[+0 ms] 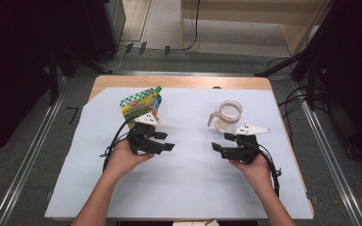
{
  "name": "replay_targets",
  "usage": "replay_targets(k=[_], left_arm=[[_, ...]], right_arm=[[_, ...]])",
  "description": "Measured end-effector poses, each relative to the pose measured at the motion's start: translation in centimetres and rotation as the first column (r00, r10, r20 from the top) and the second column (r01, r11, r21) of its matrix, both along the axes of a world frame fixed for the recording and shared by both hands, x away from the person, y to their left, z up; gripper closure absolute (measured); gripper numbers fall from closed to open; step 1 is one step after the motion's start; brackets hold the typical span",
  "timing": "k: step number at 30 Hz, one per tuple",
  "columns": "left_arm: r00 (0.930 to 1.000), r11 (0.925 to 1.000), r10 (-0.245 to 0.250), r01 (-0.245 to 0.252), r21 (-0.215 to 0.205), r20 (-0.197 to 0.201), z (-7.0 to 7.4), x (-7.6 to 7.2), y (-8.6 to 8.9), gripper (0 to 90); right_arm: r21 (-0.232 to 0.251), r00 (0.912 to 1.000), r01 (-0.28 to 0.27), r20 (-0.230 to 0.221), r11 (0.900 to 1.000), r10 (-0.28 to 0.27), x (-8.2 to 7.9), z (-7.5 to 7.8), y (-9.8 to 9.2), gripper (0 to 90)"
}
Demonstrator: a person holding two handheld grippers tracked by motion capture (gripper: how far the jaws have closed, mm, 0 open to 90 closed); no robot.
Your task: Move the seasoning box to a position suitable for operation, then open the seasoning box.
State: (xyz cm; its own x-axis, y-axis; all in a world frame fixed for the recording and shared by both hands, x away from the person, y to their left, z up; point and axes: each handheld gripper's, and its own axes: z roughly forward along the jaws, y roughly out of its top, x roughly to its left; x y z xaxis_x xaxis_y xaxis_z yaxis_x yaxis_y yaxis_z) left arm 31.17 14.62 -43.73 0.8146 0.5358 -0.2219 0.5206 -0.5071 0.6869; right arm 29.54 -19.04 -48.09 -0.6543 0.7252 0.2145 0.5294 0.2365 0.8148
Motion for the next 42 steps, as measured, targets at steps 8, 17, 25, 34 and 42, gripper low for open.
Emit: replay_targets(k=[8,17,25,34,42], left_arm=[[1.0,1.0,-0.003,0.003,0.006,0.007,0.0,0.0,0.1,42.8],[0.9998,0.9999,0.012,-0.012,-0.006,0.013,0.1,0.0,0.6,42.3],[0.9998,1.0,0.004,-0.004,0.004,0.017,0.0,0.0,0.6,41.5],[0.9999,1.0,0.006,-0.006,0.004,0.013,0.0,0.1,0.9,41.1],[0.9998,0.9999,0.015,-0.015,-0.002,0.016,0.1,0.2,1.0,40.7]], right_arm=[[-0.031,0.9995,-0.021,0.024,0.999,0.021,0.0,0.0,0.6,33.0],[-0.033,0.9994,-0.009,0.033,0.999,0.01,0.3,0.0,0.2,33.0],[-0.035,0.999,0.026,0.036,0.999,-0.025,0.4,0.2,-0.4,32.9],[-0.036,0.9975,0.063,0.034,0.997,-0.062,0.9,0.1,-1.0,33.0],[-0.042,0.9905,0.137,0.023,0.99,-0.136,2.0,-0.2,-2.6,32.4]])
